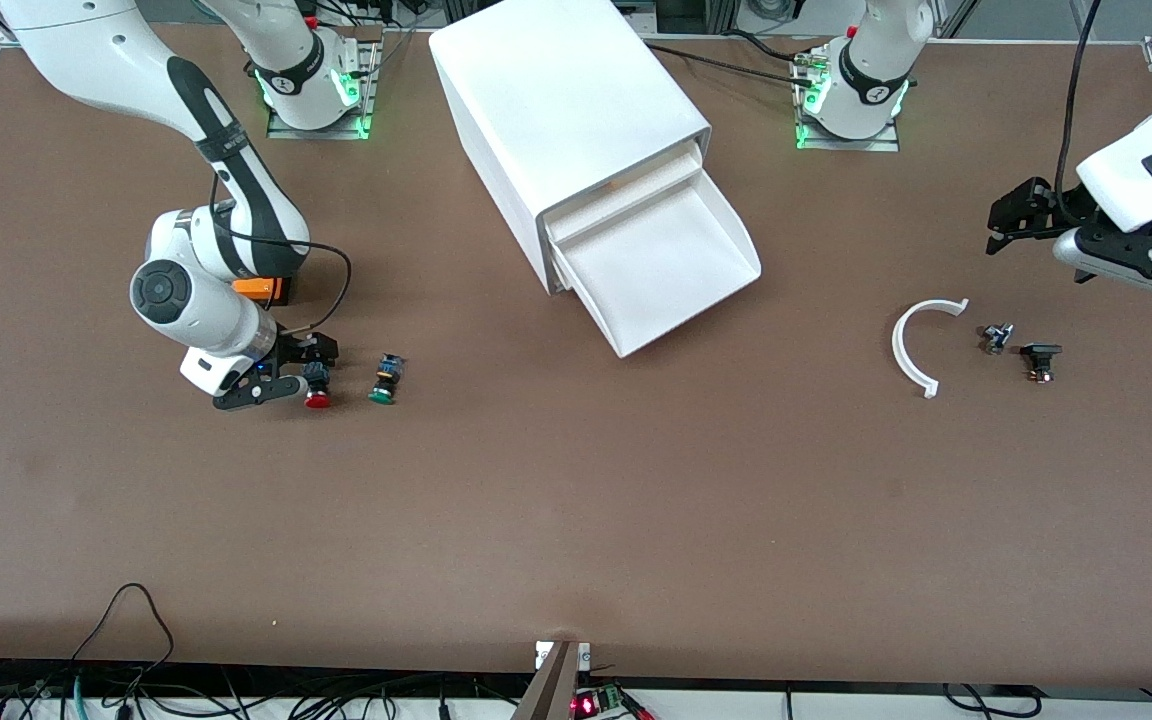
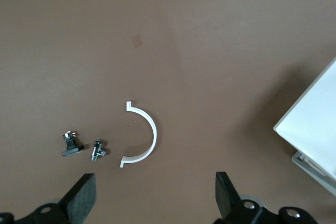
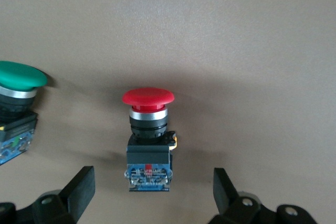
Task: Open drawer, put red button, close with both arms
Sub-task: 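Grasp the red mushroom button with the right gripper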
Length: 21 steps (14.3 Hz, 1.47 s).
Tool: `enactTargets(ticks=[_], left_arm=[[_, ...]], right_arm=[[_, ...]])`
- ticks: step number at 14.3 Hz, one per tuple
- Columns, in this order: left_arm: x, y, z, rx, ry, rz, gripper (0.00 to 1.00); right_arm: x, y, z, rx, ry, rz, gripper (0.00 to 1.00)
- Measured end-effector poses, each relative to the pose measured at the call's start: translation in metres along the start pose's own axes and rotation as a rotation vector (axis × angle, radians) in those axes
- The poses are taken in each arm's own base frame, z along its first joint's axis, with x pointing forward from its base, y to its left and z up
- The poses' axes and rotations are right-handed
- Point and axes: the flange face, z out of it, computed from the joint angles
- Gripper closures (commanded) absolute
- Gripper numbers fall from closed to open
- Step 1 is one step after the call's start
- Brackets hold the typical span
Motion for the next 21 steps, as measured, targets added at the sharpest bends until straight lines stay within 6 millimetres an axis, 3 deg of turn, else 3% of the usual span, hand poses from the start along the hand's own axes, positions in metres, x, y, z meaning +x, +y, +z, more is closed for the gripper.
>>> enactTargets(ticks=[9,10,13,14,16,21], left_arm=[[0.0,-0.003,-0.012,0.033,0.019,-0.048,0.0],[0.0,-0.003,-0.012,0.033,0.019,-0.049,0.0],[0.0,-0.003,-0.012,0.033,0.019,-0.049,0.0],[0.0,-0.003,-0.012,0.033,0.019,-0.049,0.0],[0.0,-0.003,-0.012,0.033,0.019,-0.049,0.0],[0.0,-0.003,-0.012,0.033,0.019,-0.049,0.0]], right_arm=[[-0.001,0.0,0.021,0.004,-0.003,-0.012,0.02],[-0.001,-0.001,0.024,0.005,-0.004,-0.012,0.09],[-0.001,-0.001,0.026,0.006,-0.003,-0.013,0.7],[0.0,0.0,0.025,0.006,0.001,-0.014,0.82],[0.004,-0.004,0.021,0.007,0.012,-0.02,0.9],[0.02,-0.015,0.0,0.01,0.055,-0.037,0.93]])
